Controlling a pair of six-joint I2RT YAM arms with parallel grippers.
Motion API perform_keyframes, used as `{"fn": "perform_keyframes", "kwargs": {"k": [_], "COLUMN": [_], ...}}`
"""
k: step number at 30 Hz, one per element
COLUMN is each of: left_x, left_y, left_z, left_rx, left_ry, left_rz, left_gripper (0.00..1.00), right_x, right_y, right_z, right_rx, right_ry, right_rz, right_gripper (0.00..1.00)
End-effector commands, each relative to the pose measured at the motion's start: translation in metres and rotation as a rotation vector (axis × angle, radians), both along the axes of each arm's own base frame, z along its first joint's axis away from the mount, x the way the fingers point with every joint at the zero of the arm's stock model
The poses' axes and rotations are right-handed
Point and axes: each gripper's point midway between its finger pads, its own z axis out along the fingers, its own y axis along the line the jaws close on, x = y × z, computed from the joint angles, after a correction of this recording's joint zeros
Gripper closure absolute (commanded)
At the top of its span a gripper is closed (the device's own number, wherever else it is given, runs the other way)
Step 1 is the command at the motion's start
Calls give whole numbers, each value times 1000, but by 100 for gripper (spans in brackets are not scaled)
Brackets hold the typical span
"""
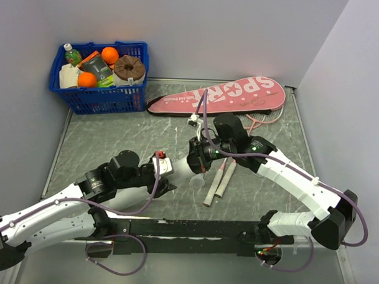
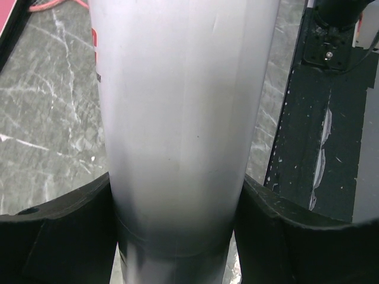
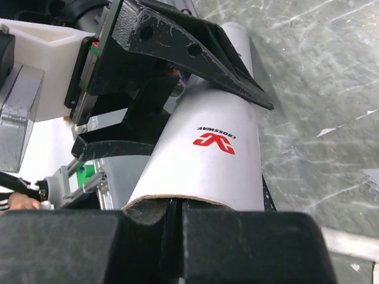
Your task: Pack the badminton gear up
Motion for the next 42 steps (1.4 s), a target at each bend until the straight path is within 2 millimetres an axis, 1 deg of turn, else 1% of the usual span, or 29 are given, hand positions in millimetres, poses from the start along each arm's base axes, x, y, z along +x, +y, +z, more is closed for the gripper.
{"fn": "perform_keyframes", "kwargs": {"k": [1,3,4,6,7,10,12,13,15,16,18,19,21,22,24,25,26,27,28,29,30,31,33,34,35,36,38,39,42], "left_x": [-8,-8,-7,-8,-7,-7,-8,-7,-7,-7,-7,-6,-5,-5,-2,-1,0,3,4,5,8,9,13,15,16,19,21,22,24], "left_y": [-15,-14,-13,-12,-11,-11,-11,-11,-11,-11,-11,-11,-11,-10,-9,-9,-8,-7,-6,-6,-5,-4,-1,1,3,5,8,9,10], "left_z": [36,39,37,40,39,39,37,37,37,37,36,36,33,35,37,36,36,36,37,37,36,38,40,41,44,44,47,49,49], "left_rx": [-128,-138,-136,-147,-146,-145,-141,-140,-140,-140,-139,-138,-132,-134,-139,-138,-142,-141,-141,-139,-133,-135,-141,-144,-153,-155,-164,-168,-171], "left_ry": [-69,-77,-75,-84,-84,-81,-76,-74,-74,-74,-72,-73,-67,-68,-73,-73,-70,-73,-76,-72,-72,-69,-79,-79,-88,-94,-102,-106,-103], "left_rz": [-75,-71,-66,-63,-60,-58,-59,-57,-57,-57,-53,-50,-44,-37,-23,-15,-1,14,23,32,48,61,91,104,118,136,156,168,181], "left_gripper": [99,99,99,99,99,99,99,99,99,99,99,99,99,99,99,99,99,99,99,99,99,99,99,99,99,99,99,99,99], "right_x": [1,0,3,2,5,8,6,13,17,26,33,43,50,58,62,61,63,62,58,58,57,53,54,52,55,54,59,58,60], "right_y": [24,21,20,14,9,-3,-13,-19,-32,-42,-57,-69,-82,-93,-105,-108,-115,-116,-117,-113,-112,-112,-103,-103,-99,-101,-95,-95,-86], "right_z": [19,21,22,31,40,62,82,85,101,98,101,95,81,62,43,19,11,0,-29,-33,-44,-68,-81,-97,-101,-114,-117,-125,-133], "right_rx": [82,77,72,79,76,90,115,104,112,73,54,11,-26,-84,-124,-167,-163,-167,-206,-161,-165,-196,-166,-187,-168,-181,-138,-141,-107], "right_ry": [-31,-33,-49,-78,-107,-163,-196,-217,-257,-261,-263,-263,-220,-196,-119,-77,-28,6,54,114,152,197,277,310,346,366,412,434,499], "right_rz": [33,21,4,-14,-49,-121,-153,-208,-276,-345,-430,-509,-605,-678,-789,-812,-893,-914,-926,-961,-976,-981,-1004,-1015,-1039,-1060,-1092,-1103,-1122], "right_gripper": [100,84,70,63,50,37,36,36,34,33,31,31,31,31,33,33,34,34,34,34,34,34,34,34,34,34,33,33,32]}}
